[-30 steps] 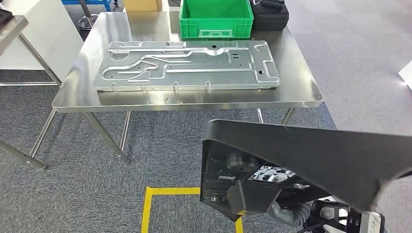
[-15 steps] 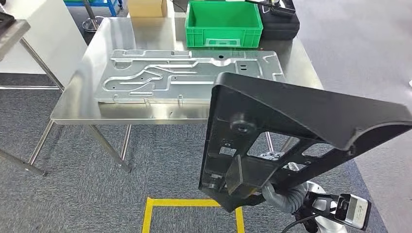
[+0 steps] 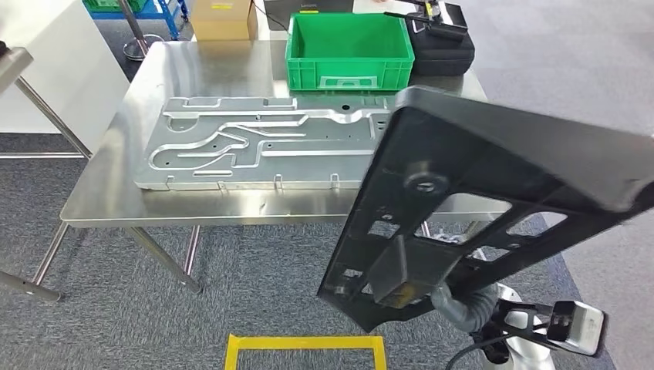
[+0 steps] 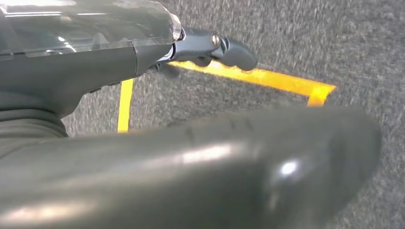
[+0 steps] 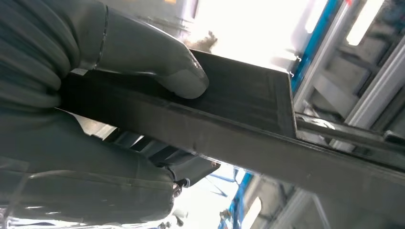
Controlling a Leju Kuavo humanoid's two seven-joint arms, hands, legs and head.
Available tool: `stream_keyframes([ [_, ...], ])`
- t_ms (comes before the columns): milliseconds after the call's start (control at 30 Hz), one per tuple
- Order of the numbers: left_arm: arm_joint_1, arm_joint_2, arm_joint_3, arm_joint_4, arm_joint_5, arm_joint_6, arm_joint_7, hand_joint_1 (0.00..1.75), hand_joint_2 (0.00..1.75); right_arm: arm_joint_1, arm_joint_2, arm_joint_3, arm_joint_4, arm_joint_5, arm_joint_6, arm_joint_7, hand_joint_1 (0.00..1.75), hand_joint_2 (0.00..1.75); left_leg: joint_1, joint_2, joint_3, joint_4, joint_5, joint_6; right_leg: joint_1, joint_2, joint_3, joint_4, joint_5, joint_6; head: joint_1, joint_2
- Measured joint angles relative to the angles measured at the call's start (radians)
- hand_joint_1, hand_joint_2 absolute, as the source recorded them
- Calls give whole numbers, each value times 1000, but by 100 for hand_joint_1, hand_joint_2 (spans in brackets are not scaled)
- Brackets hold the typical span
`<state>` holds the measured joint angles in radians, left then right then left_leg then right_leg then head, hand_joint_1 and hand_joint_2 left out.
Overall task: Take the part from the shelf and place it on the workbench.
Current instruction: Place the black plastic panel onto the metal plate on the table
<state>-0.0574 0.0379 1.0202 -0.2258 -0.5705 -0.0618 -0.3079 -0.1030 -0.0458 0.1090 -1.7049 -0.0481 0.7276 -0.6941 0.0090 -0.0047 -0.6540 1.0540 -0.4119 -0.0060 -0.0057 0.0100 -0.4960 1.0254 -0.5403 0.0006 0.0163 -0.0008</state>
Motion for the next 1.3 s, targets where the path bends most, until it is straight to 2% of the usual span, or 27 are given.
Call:
stream_keyframes([
  [67, -1, 0, 0, 0, -3, -1, -10, 0, 0, -21, 13, -49, -26, -2, -9, 0, 173, 175, -1, 0, 3, 1, -2, 13, -1, 0, 1, 2, -14, 13, 0, 0],
  [133, -3, 0, 1, 0, -4, -1, -17, 0, 0, -48, 19, -101, -56, 1, -26, -1, 173, 175, 1, 0, 10, -7, -5, 23, -4, -3, -16, 43, -42, 23, 1, 0],
  [167, -5, 0, 2, 0, -5, 0, -19, 0, 0, -62, 20, -126, -67, 3, -36, -2, 173, 175, 2, 0, 14, -10, -8, 27, -5, -4, -43, 94, -66, 26, 2, 0],
  [233, -6, 0, 4, 0, -3, 1, -20, 0, 0, -86, 20, -164, -77, 3, -48, -4, 173, 175, 1, 0, 23, -12, -16, 34, -6, -5, -124, 227, -111, 32, 3, 0],
  [267, -6, -1, 6, 0, -3, 2, -20, 0, 0, -95, 19, -177, -76, 5, -55, -6, 173, 175, 0, 0, 28, -12, -21, 36, -6, -5, -159, 272, -114, 33, 3, 0],
  [300, -5, -2, 8, 0, -2, 2, -20, 0, 0, -107, 15, -186, -70, 8, -67, -7, 173, 175, -1, -1, 34, -12, -26, 36, -6, -5, -178, 281, -95, 32, 3, 0],
  [333, -5, -3, 11, 0, -1, 2, -21, 0, 0, -126, 8, -190, -60, 12, -86, -7, 173, 175, -4, -1, 42, -12, -31, 37, -5, -5, -178, 251, -56, 29, 3, 0],
  [400, -6, -9, 19, 0, 1, 2, -23, 0, 0, -179, -18, -195, -24, 22, -147, -8, 173, 175, -8, -2, 58, -13, -40, 36, 0, -5, -141, 126, 39, 13, 2, 0],
  [433, -7, -13, 22, 1, 1, 1, -26, 0, 0, -207, -36, -196, -1, 27, -182, -8, 173, 175, -11, -3, 62, -14, -43, 35, 4, -5, -122, 69, 69, 3, 0, 0],
  [467, -7, -16, 25, 1, 1, 0, -31, 0, 0, -233, -53, -196, 24, 34, -217, -8, 173, 175, -10, -3, 63, -15, -45, 32, 9, -6, -110, 33, 83, -4, -1, 0],
  [533, -6, -20, 31, 2, -1, -4, -45, 0, 0, -284, -93, -195, 91, 70, -308, -9, 173, 175, -9, -3, 61, -20, -43, 23, 14, -5, -105, 9, 84, -11, -3, 0],
  [600, -4, -22, 35, 2, -4, -10, -60, 0, 0, -336, -140, -183, 177, 137, -443, -8, 173, 175, -9, -2, 61, -20, -48, 13, 7, -7, -97, -8, 89, -15, -3, 0],
  [633, -4, -23, 37, 2, -6, -13, -66, 0, 0, -366, -164, -170, 225, 175, -515, -7, 173, 175, -10, -2, 54, 0, -61, 9, 3, -9, -91, -17, 93, -17, -3, 0],
  [667, -3, -23, 39, 2, -8, -15, -70, 0, 0, -399, -186, -155, 278, 216, -577, -7, 173, 175, -9, -2, 35, 41, -84, 4, -2, -11, -86, -24, 95, -19, -3, 0],
  [733, -2, -24, 43, 2, -14, -17, -74, 0, 0, -475, -222, -114, 404, 312, -682, 2, 173, 175, -3, -2, -32, 174, -142, -5, -2, -12, -83, -26, 94, -21, -4, 0],
  [767, -1, -24, 43, 2, -20, -18, -74, 0, 0, -514, -236, -89, 469, 365, -723, 16, 173, 175, 0, -1, -64, 230, -156, -9, -2, -12, -83, -25, 93, -22, -4, 0],
  [800, -1, -24, 43, 2, -26, -20, -74, 0, 0, -550, -248, -63, 533, 419, -754, 35, 173, 175, 2, -1, -82, 255, -152, -13, -3, -12, -82, -24, 92, -21, -4, 0],
  [833, -1, -24, 43, 2, -32, -21, -73, 0, 0, -588, -258, -37, 590, 470, -773, 60, 173, 175, 4, -1, -81, 239, -128, -16, -4, -11, -81, -23, 90, -19, -4, 0],
  [900, -2, -24, 43, 2, -45, -23, -73, 0, 0, -670, -272, 22, 701, 574, -783, 118, 173, 175, 7, 1, -31, 113, -51, -17, -6, -11, -79, -15, 82, -12, -4, 0],
  [933, -2, -24, 43, 2, -51, -24, -72, 0, 0, -713, -276, 55, 753, 627, -776, 147, 173, 175, 6, 2, -3, 49, -24, -16, -5, -10, -80, -10, 77, -8, -4, 0],
  [967, -3, -24, 43, 2, -56, -25, -72, 0, 0, -760, -277, 94, 807, 685, -762, 174, 173, 175, 4, 2, 16, 6, -11, -12, -4, -9, -83, -5, 74, -3, -4, 0],
  [1067, -6, -24, 43, 2, -69, -27, -69, 0, 0, -881, -273, 219, 956, 843, -719, 244, 173, 175, 2, 0, 24, -20, -11, 4, -2, -9, -90, -2, 72, 10, -3, 0],
  [1133, -9, -25, 43, 2, -79, -29, -68, 0, 0, -939, -258, 300, 1035, 935, -710, 295, 173, 175, 5, -1, 30, -31, -7, 15, -5, -11, -97, 17, 57, 19, -2, 0],
  [1167, -11, -25, 43, 2, -82, -29, -67, 0, 0, -964, -247, 340, 1073, 980, -709, 322, 173, 175, 7, -1, 34, -37, -5, 20, -7, -11, -111, 48, 39, 23, -1, 0],
  [1233, -14, -26, 43, 2, -88, -29, -62, 0, 0, -998, -219, 410, 1141, 1043, -710, 359, 173, 175, 8, -2, 38, -40, -6, 25, -9, -10, -175, 170, -13, 29, -1, 0],
  [1267, -14, -27, 43, 2, -90, -29, -60, 0, 0, -1006, -202, 443, 1171, 1066, -709, 371, 173, 175, 8, -2, 40, -40, -8, 26, -10, -10, -211, 232, -30, 32, -1, 0],
  [1300, -15, -27, 43, 2, -92, -29, -58, 0, 0, -1011, -184, 474, 1199, 1086, -708, 378, 173, 175, 8, -3, 43, -39, -11, 26, -11, -10, -237, 270, -32, 34, -1, 0],
])
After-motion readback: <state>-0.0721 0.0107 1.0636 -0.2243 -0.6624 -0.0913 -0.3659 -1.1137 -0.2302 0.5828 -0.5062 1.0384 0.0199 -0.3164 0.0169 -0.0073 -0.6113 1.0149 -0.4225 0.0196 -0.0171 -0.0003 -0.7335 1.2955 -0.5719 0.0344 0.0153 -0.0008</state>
